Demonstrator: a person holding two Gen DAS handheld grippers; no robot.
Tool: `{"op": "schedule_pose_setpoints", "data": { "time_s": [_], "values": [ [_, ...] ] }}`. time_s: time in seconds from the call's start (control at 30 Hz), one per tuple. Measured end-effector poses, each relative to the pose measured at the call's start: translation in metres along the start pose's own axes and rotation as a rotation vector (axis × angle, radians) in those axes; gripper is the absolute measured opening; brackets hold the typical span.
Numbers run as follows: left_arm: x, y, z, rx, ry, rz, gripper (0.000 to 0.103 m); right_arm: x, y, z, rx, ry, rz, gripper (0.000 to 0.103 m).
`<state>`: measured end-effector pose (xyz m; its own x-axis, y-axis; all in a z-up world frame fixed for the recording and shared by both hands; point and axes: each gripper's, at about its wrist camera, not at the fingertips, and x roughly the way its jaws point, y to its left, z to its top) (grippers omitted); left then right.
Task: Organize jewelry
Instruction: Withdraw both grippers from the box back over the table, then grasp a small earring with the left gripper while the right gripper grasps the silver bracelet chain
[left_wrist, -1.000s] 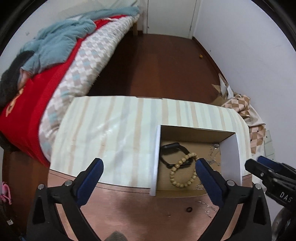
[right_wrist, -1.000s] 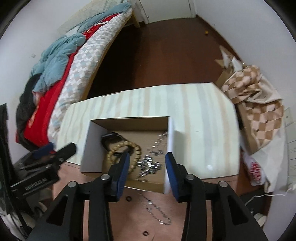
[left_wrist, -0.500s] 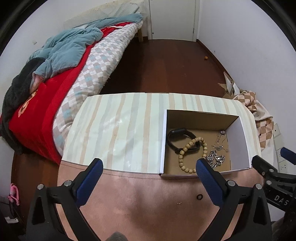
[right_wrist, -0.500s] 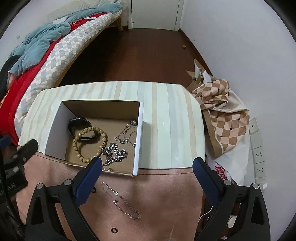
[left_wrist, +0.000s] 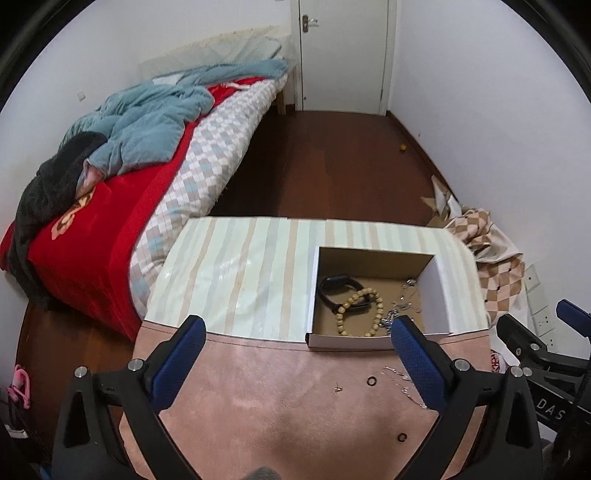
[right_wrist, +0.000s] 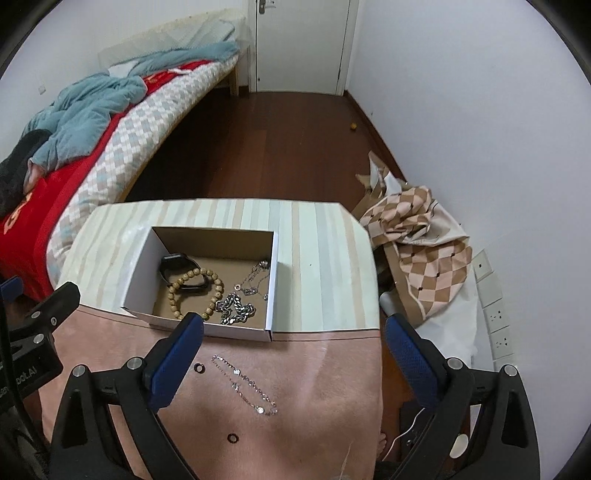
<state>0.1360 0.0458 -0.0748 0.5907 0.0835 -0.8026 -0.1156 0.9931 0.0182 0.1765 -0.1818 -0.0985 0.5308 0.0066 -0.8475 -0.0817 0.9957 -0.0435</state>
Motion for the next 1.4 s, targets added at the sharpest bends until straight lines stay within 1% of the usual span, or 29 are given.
{"op": "schedule_pose_setpoints", "data": {
  "time_s": [0.23, 0.47, 0.63, 0.77, 0.83, 0.93, 1.03, 1.07, 1.13, 1.17, 1.2, 1.23, 1.3, 1.33, 1.4],
  "values": [
    [-0.038, -0.003, 0.000, 0.012, -0.065, -0.012, 0.102, -0.045, -0.007, -0.006, 0.003, -0.083, -0.018, 0.100],
    [-0.063, -0.001, -0.005, -0.003, -0.089, -0.036, 0.102, -0.081, -0.013, -0.010, 0.022, -0.145, -0.016, 0.100],
    [-0.073, -0.002, -0.009, -0.004, -0.097, -0.050, 0.102, -0.098, -0.015, -0.014, 0.027, -0.167, -0.010, 0.100],
    [-0.070, -0.002, -0.015, -0.018, -0.081, -0.043, 0.102, -0.098, -0.018, -0.020, 0.036, -0.159, 0.000, 0.100],
    [-0.061, 0.000, -0.023, -0.029, -0.059, -0.034, 0.102, -0.091, -0.021, -0.027, 0.045, -0.134, 0.013, 0.100],
    [-0.038, 0.003, -0.038, -0.040, -0.016, 0.000, 0.102, -0.071, -0.025, -0.038, 0.060, -0.091, 0.031, 0.100],
    [-0.007, 0.009, -0.058, -0.053, 0.053, 0.032, 0.102, -0.033, -0.032, -0.059, 0.082, -0.015, 0.062, 0.100],
    [0.004, 0.011, -0.065, -0.052, 0.080, 0.047, 0.102, -0.014, -0.033, -0.070, 0.089, 0.021, 0.074, 0.100],
    [0.026, 0.013, -0.079, -0.047, 0.133, 0.072, 0.102, 0.011, -0.036, -0.085, 0.097, 0.060, 0.093, 0.100],
    [0.037, 0.014, -0.086, -0.043, 0.160, 0.086, 0.102, 0.031, -0.036, -0.095, 0.104, 0.099, 0.101, 0.099],
    [0.049, 0.016, -0.094, -0.041, 0.190, 0.101, 0.102, 0.042, -0.037, -0.102, 0.109, 0.118, 0.112, 0.096],
    [0.058, 0.017, -0.100, -0.040, 0.214, 0.110, 0.102, 0.058, -0.037, -0.110, 0.122, 0.145, 0.130, 0.088],
    [0.070, 0.019, -0.109, -0.043, 0.243, 0.128, 0.102, 0.081, -0.036, -0.121, 0.133, 0.182, 0.146, 0.078],
    [0.076, 0.021, -0.113, -0.046, 0.255, 0.134, 0.102, 0.090, -0.035, -0.124, 0.137, 0.194, 0.152, 0.075],
    [0.085, 0.024, -0.116, -0.056, 0.272, 0.141, 0.102, 0.107, -0.031, -0.130, 0.139, 0.202, 0.156, 0.072]
  ]
}}
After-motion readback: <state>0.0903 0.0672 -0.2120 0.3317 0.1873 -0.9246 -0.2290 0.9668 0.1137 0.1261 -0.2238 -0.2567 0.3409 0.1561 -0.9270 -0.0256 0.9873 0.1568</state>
